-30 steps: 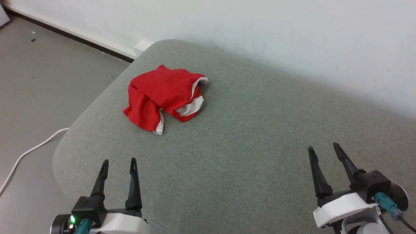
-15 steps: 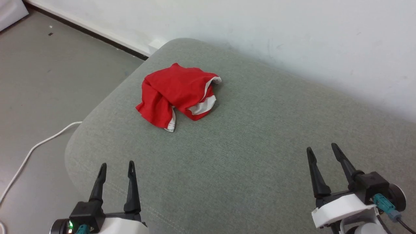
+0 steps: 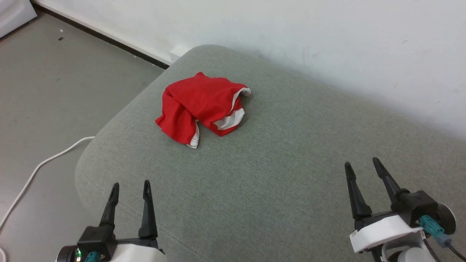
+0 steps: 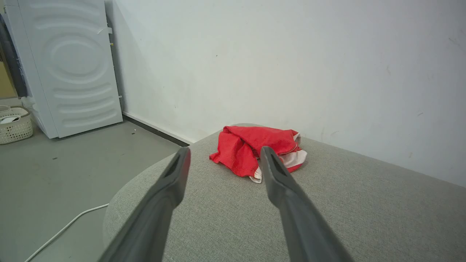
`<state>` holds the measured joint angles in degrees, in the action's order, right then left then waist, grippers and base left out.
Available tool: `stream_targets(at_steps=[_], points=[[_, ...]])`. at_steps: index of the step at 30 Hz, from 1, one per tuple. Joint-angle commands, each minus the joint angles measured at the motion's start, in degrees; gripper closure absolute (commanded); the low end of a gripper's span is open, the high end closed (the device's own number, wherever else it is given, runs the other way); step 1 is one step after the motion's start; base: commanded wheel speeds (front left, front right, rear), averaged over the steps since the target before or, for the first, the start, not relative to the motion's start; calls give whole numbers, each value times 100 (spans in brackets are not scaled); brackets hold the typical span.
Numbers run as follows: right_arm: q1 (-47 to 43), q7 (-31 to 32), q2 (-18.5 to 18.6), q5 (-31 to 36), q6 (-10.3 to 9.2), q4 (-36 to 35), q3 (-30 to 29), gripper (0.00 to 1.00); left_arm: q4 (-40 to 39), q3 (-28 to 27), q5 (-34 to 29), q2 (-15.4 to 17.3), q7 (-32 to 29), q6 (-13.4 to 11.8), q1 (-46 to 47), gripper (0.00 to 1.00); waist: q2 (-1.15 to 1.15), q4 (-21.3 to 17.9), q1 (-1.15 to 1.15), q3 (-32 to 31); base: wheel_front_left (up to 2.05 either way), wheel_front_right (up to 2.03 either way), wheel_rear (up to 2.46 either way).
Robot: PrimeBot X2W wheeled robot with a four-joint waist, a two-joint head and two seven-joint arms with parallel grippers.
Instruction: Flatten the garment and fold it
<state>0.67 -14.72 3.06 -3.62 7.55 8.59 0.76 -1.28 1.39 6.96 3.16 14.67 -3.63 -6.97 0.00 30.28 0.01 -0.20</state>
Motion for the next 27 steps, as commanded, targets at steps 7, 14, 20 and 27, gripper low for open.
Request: stream_targets(at_steps=[7, 14, 20, 27], points=[[-25, -28, -18, -27, -6, -66, -54, 0, -352, -3, 521, -20, 30, 128, 237, 0, 0, -80, -1, 56, 0, 0, 0], [-27, 15, -18, 115, -6, -270, -183, 0, -962, 46, 608, 377, -874, 378, 1341, 0, 0, -170, -1, 321, 0, 0, 0], [131, 207, -18, 269, -6, -645, -158, 0, -855, -2, 748, 685, -1913, 466, 2631, 0, 0, -316, -1, 792, 0, 0, 0], [326, 486, 43, 385, -6, -1147, -28, 0, -135, 86, 874, 1045, -2813, 713, 3935, 0, 0, -497, -1, 1363, 0, 0, 0]])
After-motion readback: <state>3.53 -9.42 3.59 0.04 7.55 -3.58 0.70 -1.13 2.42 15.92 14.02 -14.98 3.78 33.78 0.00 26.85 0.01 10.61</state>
